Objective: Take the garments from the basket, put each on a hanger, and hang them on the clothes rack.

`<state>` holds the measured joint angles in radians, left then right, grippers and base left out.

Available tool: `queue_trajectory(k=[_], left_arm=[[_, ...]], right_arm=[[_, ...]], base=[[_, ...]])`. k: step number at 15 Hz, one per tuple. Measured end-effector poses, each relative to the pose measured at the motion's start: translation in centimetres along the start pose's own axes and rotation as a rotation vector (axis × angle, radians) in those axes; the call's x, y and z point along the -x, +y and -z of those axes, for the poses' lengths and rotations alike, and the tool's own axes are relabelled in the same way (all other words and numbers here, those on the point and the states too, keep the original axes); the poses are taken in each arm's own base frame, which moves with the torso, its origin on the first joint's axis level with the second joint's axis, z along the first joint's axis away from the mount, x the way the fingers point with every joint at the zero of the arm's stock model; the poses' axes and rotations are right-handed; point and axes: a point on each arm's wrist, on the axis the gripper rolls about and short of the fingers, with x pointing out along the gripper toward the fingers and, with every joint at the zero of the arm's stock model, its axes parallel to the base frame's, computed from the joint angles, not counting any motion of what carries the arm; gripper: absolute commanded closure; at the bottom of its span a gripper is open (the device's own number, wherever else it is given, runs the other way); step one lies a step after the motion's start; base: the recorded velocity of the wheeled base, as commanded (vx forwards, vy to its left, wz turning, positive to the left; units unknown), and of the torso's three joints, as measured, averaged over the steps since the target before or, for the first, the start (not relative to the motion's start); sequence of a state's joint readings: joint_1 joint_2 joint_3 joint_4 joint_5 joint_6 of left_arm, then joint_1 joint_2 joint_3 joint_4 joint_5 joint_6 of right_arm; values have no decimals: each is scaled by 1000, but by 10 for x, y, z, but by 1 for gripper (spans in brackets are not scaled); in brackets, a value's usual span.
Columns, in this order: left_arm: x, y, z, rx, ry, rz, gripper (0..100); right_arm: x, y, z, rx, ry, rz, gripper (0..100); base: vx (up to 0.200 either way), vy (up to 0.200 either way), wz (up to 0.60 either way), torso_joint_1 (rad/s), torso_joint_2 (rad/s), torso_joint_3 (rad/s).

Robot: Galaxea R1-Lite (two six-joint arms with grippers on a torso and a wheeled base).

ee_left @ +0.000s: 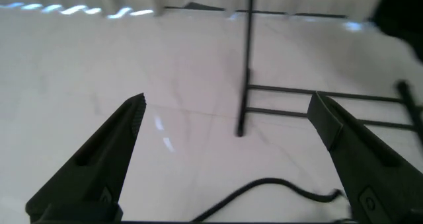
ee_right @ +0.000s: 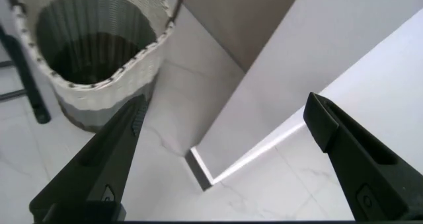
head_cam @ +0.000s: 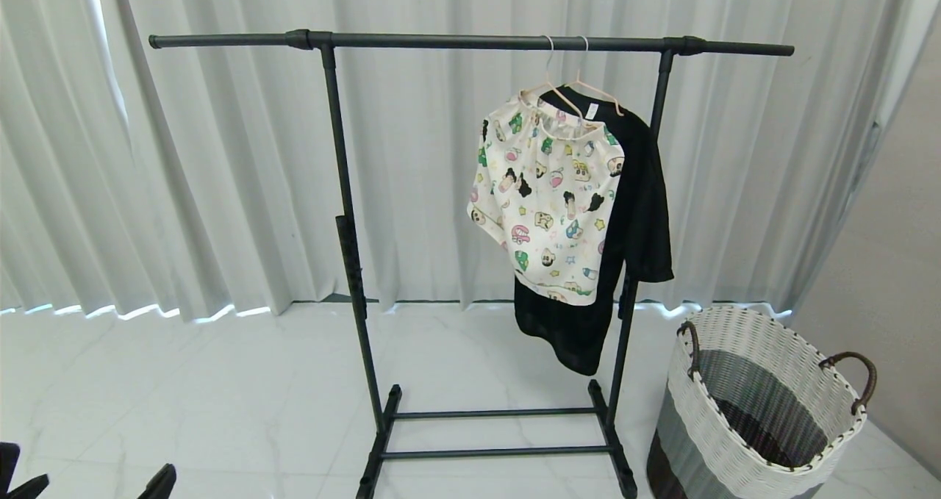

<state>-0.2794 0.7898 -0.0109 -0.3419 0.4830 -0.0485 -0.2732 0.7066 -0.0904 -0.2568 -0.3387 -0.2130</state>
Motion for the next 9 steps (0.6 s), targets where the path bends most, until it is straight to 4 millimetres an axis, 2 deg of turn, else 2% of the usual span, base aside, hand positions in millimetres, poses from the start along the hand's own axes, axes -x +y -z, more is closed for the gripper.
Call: queue_trajectory(k=[2, 6, 9], left_arm=[[8, 7, 9, -5, 2, -96, 0], [16, 20, 15, 94, -6, -320, 0], [28, 23, 24, 131, -57, -332, 0]], right_arm=[[13, 0, 18, 16, -35, -33, 0], [34, -1, 47, 1, -100, -32, 0], [44, -3, 55, -67, -201, -20, 0]], base=[[0, 0, 0, 0, 0, 0], [0, 0, 0, 0, 0, 0], [0, 0, 0, 0, 0, 0]])
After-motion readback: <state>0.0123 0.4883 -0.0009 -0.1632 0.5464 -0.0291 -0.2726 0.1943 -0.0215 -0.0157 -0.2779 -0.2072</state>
